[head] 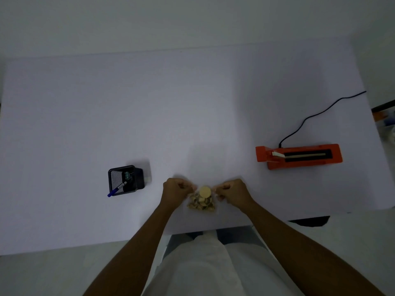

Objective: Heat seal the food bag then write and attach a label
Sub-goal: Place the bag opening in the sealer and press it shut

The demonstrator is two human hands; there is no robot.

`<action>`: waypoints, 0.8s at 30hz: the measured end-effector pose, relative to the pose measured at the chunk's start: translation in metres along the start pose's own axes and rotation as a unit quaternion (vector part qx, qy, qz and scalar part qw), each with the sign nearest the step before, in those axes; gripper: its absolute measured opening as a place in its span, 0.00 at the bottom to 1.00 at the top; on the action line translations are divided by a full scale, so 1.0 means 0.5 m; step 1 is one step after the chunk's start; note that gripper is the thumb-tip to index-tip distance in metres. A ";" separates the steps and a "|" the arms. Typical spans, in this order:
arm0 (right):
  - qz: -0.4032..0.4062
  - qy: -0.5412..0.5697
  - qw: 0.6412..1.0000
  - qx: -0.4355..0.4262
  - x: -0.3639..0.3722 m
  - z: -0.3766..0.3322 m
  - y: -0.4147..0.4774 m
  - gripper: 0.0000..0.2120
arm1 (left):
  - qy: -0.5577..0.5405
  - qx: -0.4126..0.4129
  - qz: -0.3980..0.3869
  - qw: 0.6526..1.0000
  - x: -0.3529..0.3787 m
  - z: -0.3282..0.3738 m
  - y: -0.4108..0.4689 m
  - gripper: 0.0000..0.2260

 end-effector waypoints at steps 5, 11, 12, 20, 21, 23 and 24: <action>0.011 -0.009 1.000 0.024 0.000 0.002 -0.003 0.12 | 0.074 -0.011 0.016 0.997 0.003 0.005 0.007 0.10; 0.011 -0.022 0.999 0.039 -0.002 0.007 -0.002 0.14 | 0.133 -0.061 0.020 0.989 0.005 0.008 0.010 0.13; 0.009 -0.023 0.999 0.039 -0.002 0.008 -0.001 0.13 | 0.135 -0.074 0.019 0.988 0.004 0.008 0.011 0.13; -0.022 -0.012 0.997 0.075 -0.005 0.024 0.011 0.13 | 0.134 -0.160 0.022 0.978 0.007 0.006 0.017 0.13; -0.020 -0.021 0.997 0.072 -0.007 0.023 0.010 0.13 | 0.132 -0.164 0.025 0.977 0.009 0.005 0.016 0.13; 0.030 -0.072 0.997 0.009 -0.014 0.014 0.015 0.12 | 0.136 -0.167 0.031 0.976 0.012 0.003 0.015 0.13; 0.074 -0.090 0.992 -0.039 -0.019 0.004 0.014 0.12 | 0.143 -0.166 0.031 0.975 0.013 0.003 0.016 0.14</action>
Point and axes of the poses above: each hand's wrist, its own y-axis towards the middle knuckle, its own x-axis out of the palm, z = x × y, the point moved 5 cm from there along y, towards the middle knuckle, and after that the axes turned 7 degrees about z, right-handed, at the moved point
